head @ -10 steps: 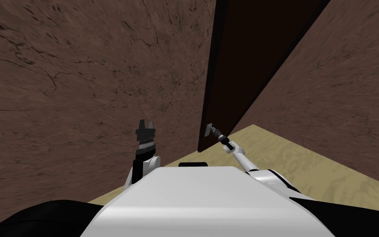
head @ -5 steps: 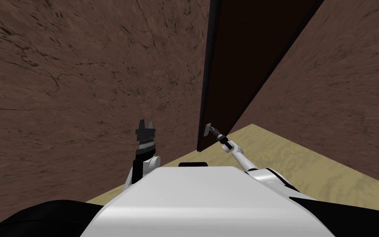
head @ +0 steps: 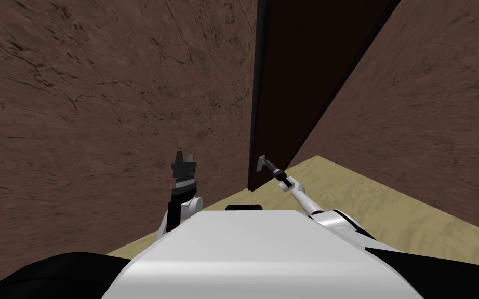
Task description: Pull the door open
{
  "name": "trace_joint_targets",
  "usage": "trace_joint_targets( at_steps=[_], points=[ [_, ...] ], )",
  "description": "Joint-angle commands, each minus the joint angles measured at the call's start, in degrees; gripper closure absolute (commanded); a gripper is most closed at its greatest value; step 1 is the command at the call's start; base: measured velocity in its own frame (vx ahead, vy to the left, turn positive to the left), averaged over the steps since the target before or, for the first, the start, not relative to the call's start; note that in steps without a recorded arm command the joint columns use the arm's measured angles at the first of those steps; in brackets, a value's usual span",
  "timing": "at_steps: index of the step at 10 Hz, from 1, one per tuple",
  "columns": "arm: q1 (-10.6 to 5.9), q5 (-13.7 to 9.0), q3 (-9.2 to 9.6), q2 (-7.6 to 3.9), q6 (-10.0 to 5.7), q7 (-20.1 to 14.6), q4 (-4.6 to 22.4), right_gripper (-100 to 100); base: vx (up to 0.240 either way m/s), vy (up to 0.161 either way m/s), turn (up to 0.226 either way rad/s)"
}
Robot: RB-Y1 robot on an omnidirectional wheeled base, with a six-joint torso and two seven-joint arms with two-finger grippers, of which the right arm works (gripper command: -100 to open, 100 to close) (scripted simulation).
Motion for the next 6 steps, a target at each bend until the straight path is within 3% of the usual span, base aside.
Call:
trace_joint_targets(
  at_steps=[1,3,6],
  points=[
    [-0.13,-0.51,0.93,0.49,-0.2,-1.59,-0.07,100,-0.025,-0.03,-0.001],
    [-0.76,-3.04,2.77,0.68,0.36,-5.37,-0.24,100,-0.04,-0.05,-0.004],
    [-1.09,-4.4,3.76,0.78,0.66,-8.64,-0.34,100,-0.035,-0.045,-0.001]
  ],
)
